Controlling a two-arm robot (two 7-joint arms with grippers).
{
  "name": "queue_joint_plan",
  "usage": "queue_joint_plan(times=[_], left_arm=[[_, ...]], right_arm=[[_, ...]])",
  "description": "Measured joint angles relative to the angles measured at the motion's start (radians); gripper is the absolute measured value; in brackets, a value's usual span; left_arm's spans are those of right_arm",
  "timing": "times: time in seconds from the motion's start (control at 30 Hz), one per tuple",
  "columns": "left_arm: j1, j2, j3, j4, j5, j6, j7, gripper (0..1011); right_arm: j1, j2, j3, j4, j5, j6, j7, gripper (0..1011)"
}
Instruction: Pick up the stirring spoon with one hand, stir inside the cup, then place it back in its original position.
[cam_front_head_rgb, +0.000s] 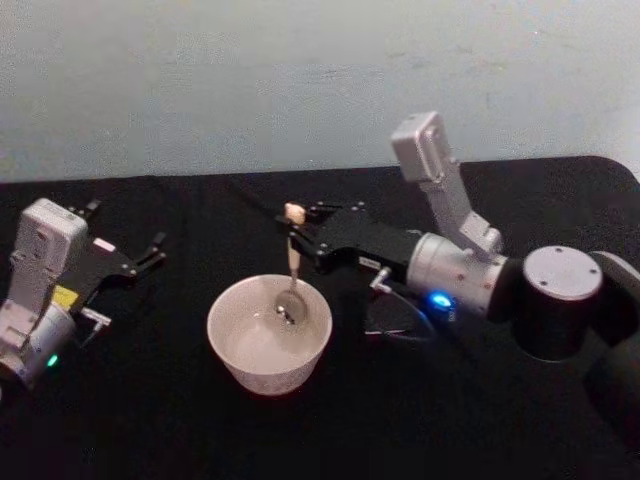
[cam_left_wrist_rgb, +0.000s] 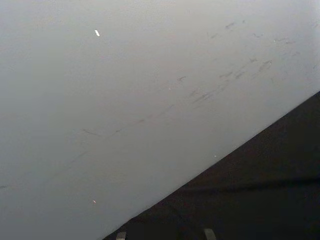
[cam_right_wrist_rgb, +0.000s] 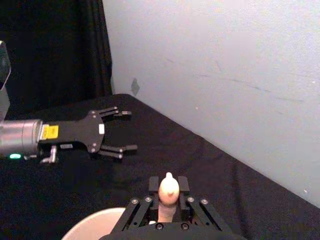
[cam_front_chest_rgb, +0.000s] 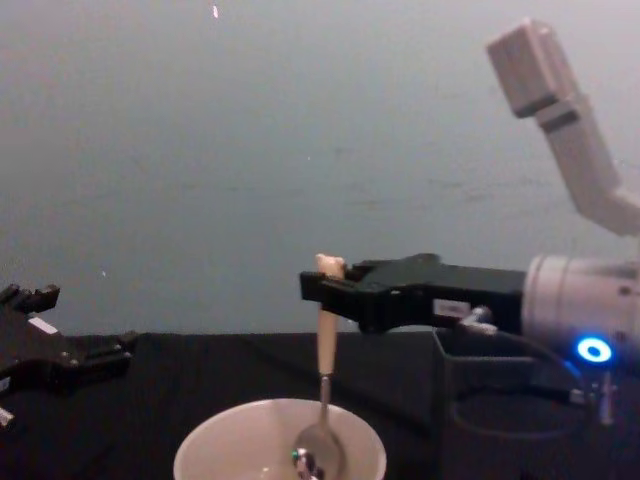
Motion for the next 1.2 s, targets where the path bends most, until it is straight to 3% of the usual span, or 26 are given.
queue_joint_plan(times=[0.3,0.53,0.7,0.93,1.2], left_arm=[[0.0,0.0,0.0,0.0,0.0,0.0,0.0,1001],[0.0,0.0,0.0,0.0,0.0,0.0,0.0,1001],[0.0,0.0,0.0,0.0,0.0,0.0,0.0,1001],[0.0,0.0,0.0,0.0,0.0,0.0,0.0,1001],[0.0,0.0,0.0,0.0,0.0,0.0,0.0,1001]], right_arm=[[-0.06,0.078,0.021,-0.092,0.022,0.014,0.036,214],[-0.1,0.117,0.008,-0.153,0.041,0.029,0.06,214],[-0.105,0.119,-0.008,-0.166,0.044,0.031,0.065,214],[-0.092,0.094,-0.032,-0.162,0.047,0.036,0.063,214],[-0.079,0.067,-0.02,-0.155,0.065,0.039,0.028,214]])
